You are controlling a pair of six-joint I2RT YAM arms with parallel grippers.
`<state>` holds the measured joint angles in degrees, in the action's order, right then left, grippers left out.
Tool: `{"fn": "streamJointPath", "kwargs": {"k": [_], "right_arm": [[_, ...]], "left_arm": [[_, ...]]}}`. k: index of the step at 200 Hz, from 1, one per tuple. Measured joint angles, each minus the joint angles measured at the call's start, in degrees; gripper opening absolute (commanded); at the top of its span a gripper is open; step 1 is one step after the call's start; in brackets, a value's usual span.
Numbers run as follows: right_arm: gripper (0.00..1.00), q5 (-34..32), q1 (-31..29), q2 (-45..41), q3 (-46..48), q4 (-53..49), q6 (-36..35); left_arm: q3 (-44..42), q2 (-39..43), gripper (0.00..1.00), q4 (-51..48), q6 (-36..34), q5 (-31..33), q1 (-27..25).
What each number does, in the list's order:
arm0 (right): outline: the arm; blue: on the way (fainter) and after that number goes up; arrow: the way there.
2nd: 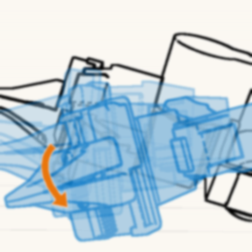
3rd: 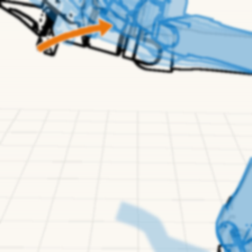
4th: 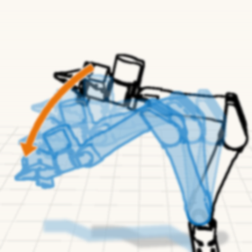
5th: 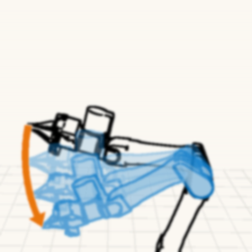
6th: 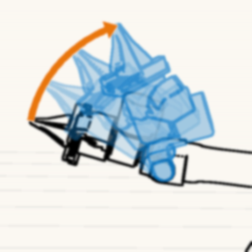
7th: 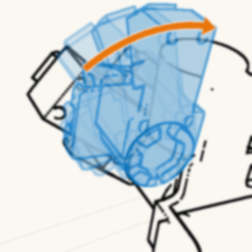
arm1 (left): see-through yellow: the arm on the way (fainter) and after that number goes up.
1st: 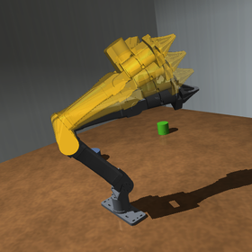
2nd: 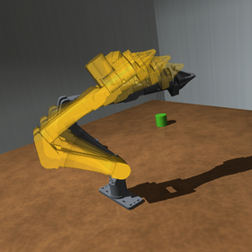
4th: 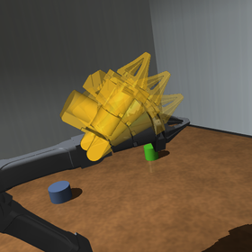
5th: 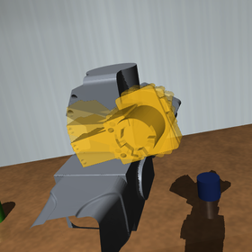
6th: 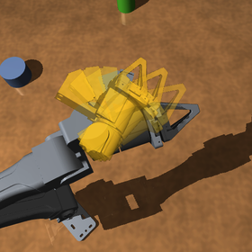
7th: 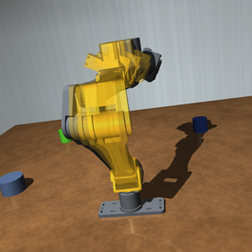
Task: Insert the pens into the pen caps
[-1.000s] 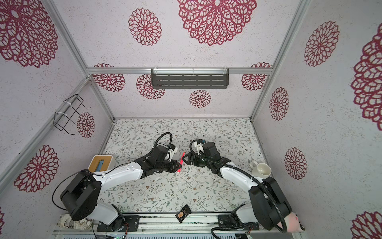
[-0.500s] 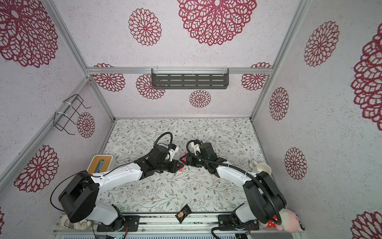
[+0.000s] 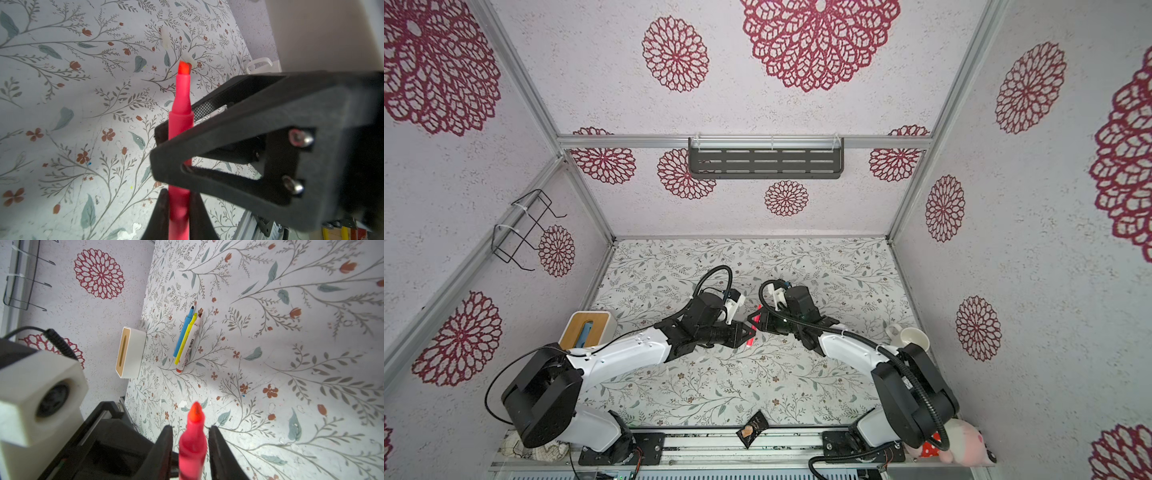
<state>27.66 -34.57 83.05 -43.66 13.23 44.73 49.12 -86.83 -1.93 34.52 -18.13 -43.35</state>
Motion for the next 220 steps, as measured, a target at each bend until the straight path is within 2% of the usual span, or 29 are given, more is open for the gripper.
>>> {"fn": "streamJointPath", "kwargs": {"k": [17, 34, 39, 57, 69, 147, 220], "right_arm": [[0.12, 0.2, 0.0, 0.3, 0.0, 0.1, 0.2], [0.11, 0.1, -0.1, 0.3, 0.0, 0.2, 0.2], [0.11, 0.1, -0.1, 0.3, 0.0, 0.2, 0.2], [0.11, 0.0, -0.2, 0.3, 0.0, 0.2, 0.1], [0.11, -0.2, -0.3, 0.2, 0.0, 0.2, 0.1], [0.10, -2.1, -1.2, -5.2, 1.3, 0.2, 0.3], [0.11, -2.4, -1.3, -5.7, 3.0, 1.7, 1.5]], "left_arm": [[0.0, 0.0, 0.13, -0.1, 0.0, -0.1, 0.0], [0.0, 0.0, 0.17, -0.2, 0.0, -0.1, 0.0], [0.0, 0.0, 0.23, -0.2, 0.0, -0.2, 0.0], [0.0, 0.0, 0.54, -0.2, -0.1, -0.7, 0.0], [0.1, 0.0, 0.62, -0.2, 0.0, -1.2, -0.1], [0.1, 0.3, 0.59, 0.9, 0.7, -4.4, -0.2], [0.1, 1.0, 0.54, 1.5, 1.0, -6.7, -0.2]]}}
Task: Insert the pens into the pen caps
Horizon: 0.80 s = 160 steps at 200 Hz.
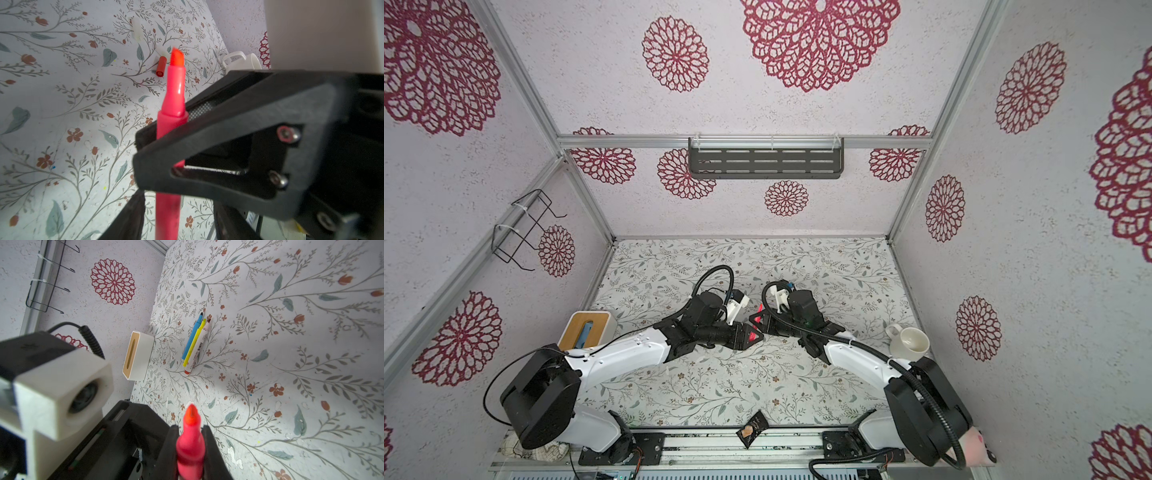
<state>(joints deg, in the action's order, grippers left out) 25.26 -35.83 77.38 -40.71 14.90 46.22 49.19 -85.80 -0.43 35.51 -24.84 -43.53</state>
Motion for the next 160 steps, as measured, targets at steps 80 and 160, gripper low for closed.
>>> {"fn": "streamJointPath", "kwargs": {"k": [80, 160], "right_arm": [[0.10, -0.1, 0.0, 0.5, -1.2, 0.3, 0.5], [0.10, -0.1, 0.0, 0.5, -1.4, 0.3, 1.0]], "left_arm": [[-0.5, 1.1, 0.47, 1.0, -0.1, 0.0, 0.1], [-0.5, 0.5, 0.32, 0.9, -0.3, 0.7, 0.3]]}}
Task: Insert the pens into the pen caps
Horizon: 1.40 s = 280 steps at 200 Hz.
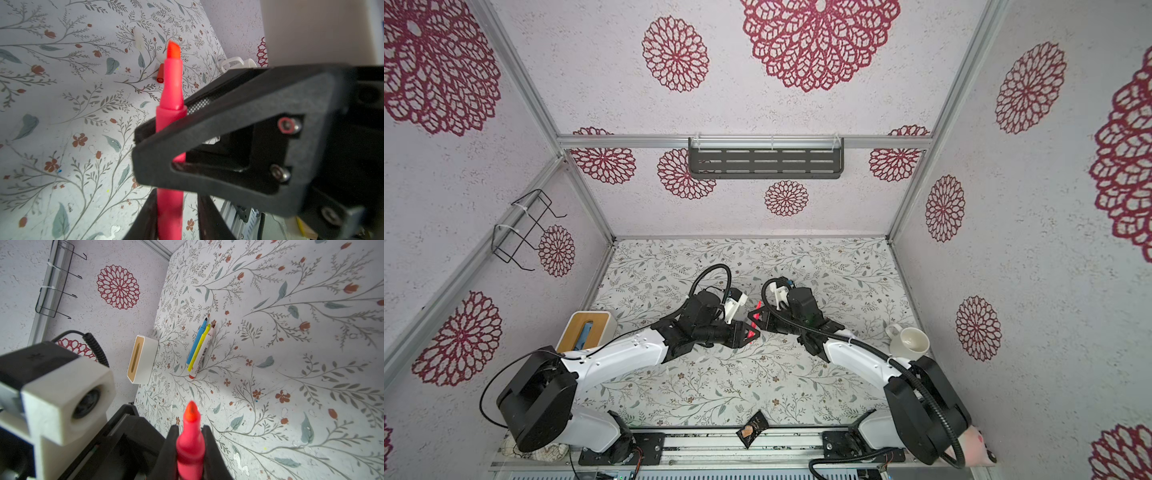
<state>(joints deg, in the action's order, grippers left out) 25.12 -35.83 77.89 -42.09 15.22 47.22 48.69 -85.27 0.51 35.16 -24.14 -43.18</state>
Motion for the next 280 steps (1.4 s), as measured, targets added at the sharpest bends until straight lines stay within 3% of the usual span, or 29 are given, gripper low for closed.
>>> {"fn": "streamJointPath", "kwargs": {"k": [50, 154, 208, 251, 280], "right_arm": [[0.10, 0.0, 0.0, 0.0, 0.0, 0.2, 0.5], [0.09, 0.1, 0.0, -0.1, 0.0, -0.2, 0.6], [0.10, -0.1, 0.0, -0.7, 0.0, -0.8, 0.7], [0.31, -2.6, -0.2, -2.1, 0.0, -3.0, 1.1], [0.55, -6.3, -0.2, -5.1, -0.1, -6.4, 1.7]], "left_arm": [[0.0, 0.0, 0.37, 0.1, 0.0, -0.5, 0.0], [-0.2, -0.6, 0.00, 0.1, 0.2, -0.9, 0.5], [-0.2, -0.6, 0.00, 0.4, 0.0, -2.0, 0.7], [-0.7, -0.6, 0.00, 1.3, -0.4, -2.6, 0.6], [-1.8, -0.6, 0.00, 1.4, -0.6, -2.3, 0.3]]}}
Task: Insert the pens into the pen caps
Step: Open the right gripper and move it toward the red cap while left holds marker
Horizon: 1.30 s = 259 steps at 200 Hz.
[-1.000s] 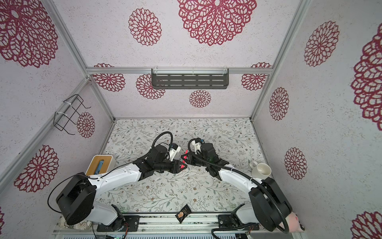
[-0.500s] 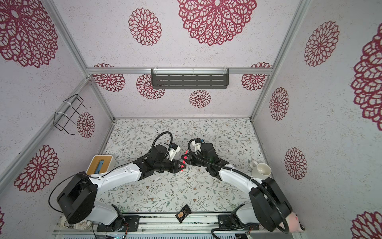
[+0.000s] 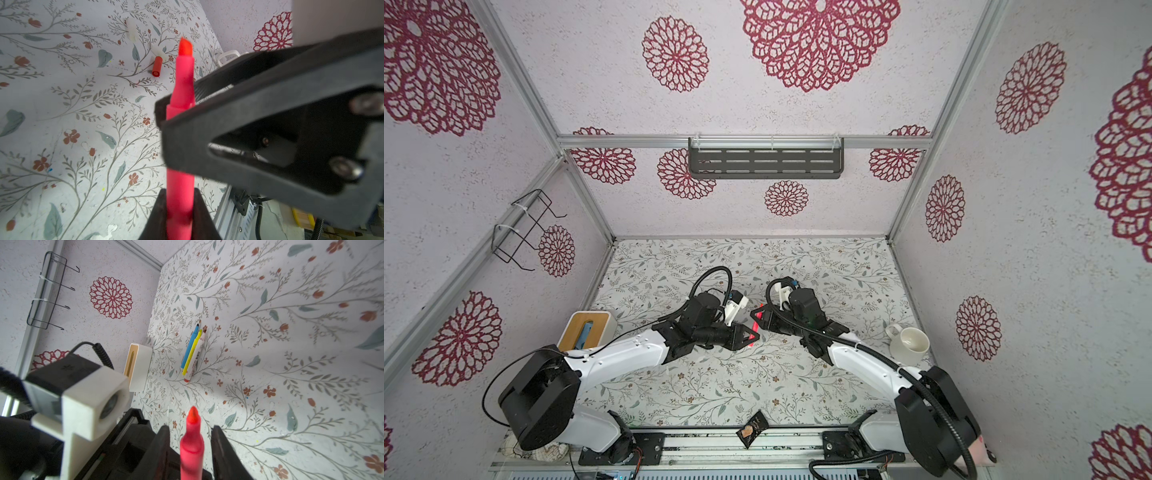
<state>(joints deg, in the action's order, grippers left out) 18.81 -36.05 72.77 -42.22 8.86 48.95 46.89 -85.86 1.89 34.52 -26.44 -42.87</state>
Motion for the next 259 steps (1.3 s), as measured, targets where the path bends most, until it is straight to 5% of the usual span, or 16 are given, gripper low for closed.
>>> {"fn": "streamJointPath", "kwargs": {"k": [29, 111, 160, 259], "right_arm": [[0.67, -4.8, 0.0, -5.1, 0.0, -5.3, 0.1], [0.62, -24.9, 1.7, -17.2, -2.3, -26.0, 0.8], [0.55, -25.9, 8.4, -17.0, 0.7, -32.3, 0.8], [0.48, -25.6, 11.7, -10.3, 4.7, -33.2, 0.3]], "left_arm": [[-1.5, 0.0, 0.00, 0.0, 0.0, 0.4, 0.0], [-1.6, 0.0, 0.00, 0.4, -0.5, 3.2, 0.1], [-2.6, 2.6, 0.00, 0.4, -1.7, 4.9, -0.1], [-7.5, 7.7, 0.00, 3.7, -4.4, 4.5, -1.6]]}}
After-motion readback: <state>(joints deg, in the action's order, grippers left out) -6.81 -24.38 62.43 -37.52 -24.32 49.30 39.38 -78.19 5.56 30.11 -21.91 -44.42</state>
